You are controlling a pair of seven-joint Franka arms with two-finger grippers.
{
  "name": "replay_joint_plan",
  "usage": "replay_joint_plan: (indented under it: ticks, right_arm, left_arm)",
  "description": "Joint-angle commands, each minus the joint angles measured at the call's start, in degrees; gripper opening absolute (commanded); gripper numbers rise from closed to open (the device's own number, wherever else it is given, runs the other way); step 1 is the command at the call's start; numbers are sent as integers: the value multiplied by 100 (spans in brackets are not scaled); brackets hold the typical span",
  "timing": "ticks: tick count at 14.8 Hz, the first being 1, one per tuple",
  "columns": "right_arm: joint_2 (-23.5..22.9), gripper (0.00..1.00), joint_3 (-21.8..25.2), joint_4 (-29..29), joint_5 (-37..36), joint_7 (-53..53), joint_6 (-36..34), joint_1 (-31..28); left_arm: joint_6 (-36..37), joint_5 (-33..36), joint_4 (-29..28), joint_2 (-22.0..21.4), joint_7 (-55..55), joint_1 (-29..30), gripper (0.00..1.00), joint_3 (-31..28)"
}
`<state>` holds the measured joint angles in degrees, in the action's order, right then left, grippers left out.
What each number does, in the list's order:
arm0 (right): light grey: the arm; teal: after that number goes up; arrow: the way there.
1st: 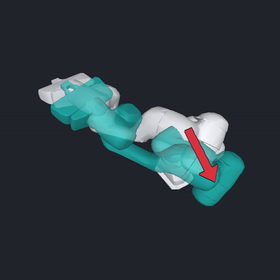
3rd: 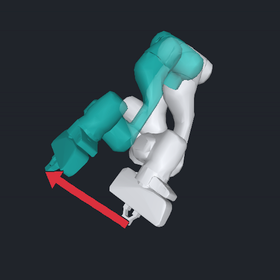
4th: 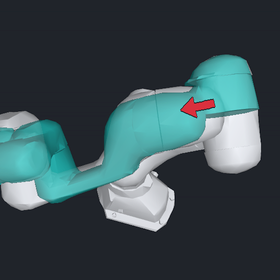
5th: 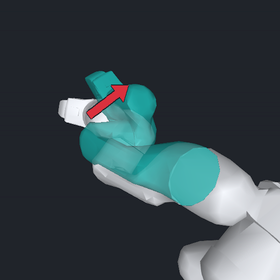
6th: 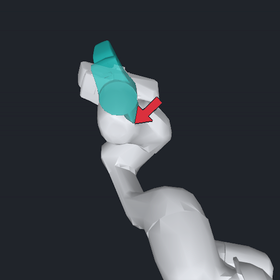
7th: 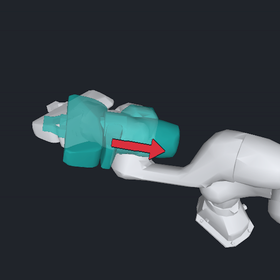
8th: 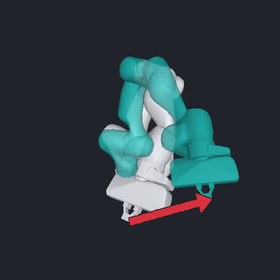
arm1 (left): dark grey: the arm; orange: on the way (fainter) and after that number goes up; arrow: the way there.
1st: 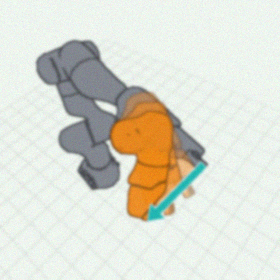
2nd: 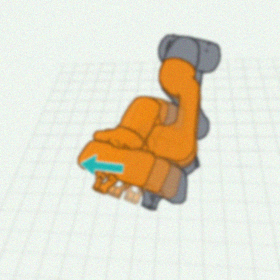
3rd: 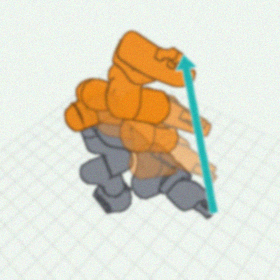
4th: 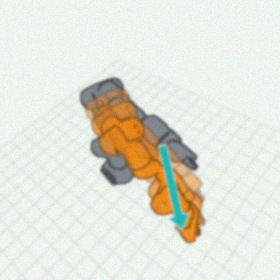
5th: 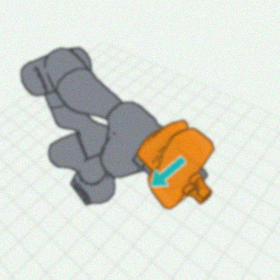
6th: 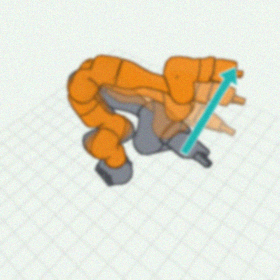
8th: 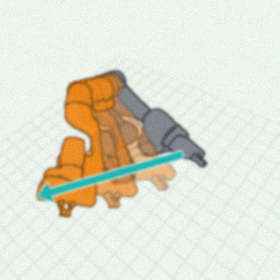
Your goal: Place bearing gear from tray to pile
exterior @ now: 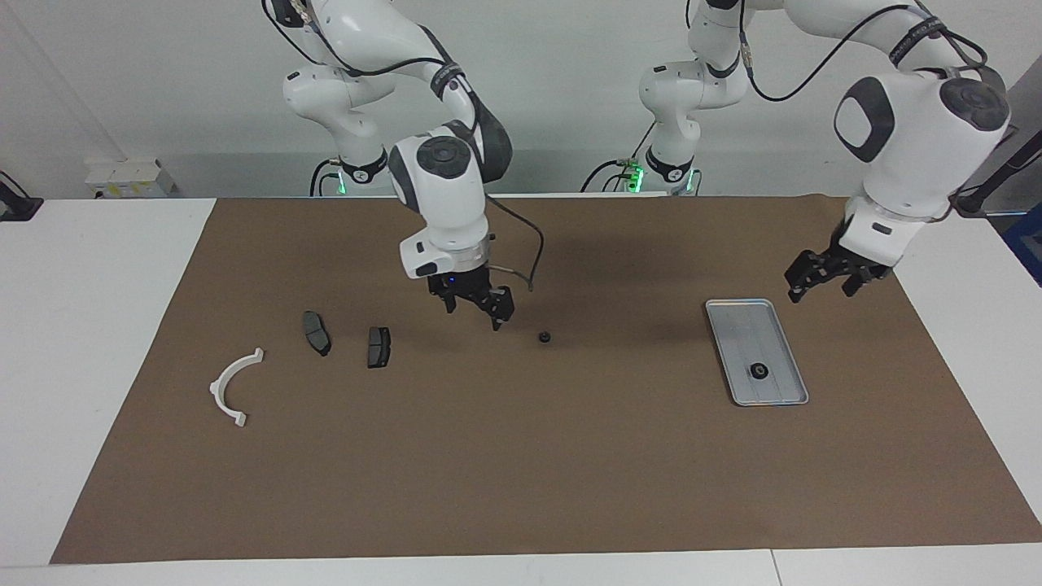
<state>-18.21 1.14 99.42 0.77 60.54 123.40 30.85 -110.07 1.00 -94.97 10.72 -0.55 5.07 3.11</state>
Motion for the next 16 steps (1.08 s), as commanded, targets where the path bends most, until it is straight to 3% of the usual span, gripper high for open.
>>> replay_joint_plan:
  ticks: [1,3,6,11,13,16]
  right_arm:
    - [-831,100,44,-939,-111,659,-429,402]
    - [-1420,100,27,-1537,-445,1213,-633,649]
    - [-1773,100,36,-1645,-552,1443,-563,825]
    - [-1923,100,27,-1645,-613,1461,-431,896]
    - [-1950,99,27,-1593,-649,1461,-64,896]
    - [-1941,99,18,-1435,-552,1461,148,896]
  left_arm:
    - [-988,-38,-478,385,-24,-23,97,84]
    - [-1200,-47,-513,579,20,-59,97,93]
    - [-1954,-47,-899,764,64,-76,97,84]
    - [-2571,-47,-1216,993,64,-59,97,75]
    - [-2922,-47,-1531,993,72,-76,97,84]
    - [-2837,-47,-1709,923,221,-94,97,84]
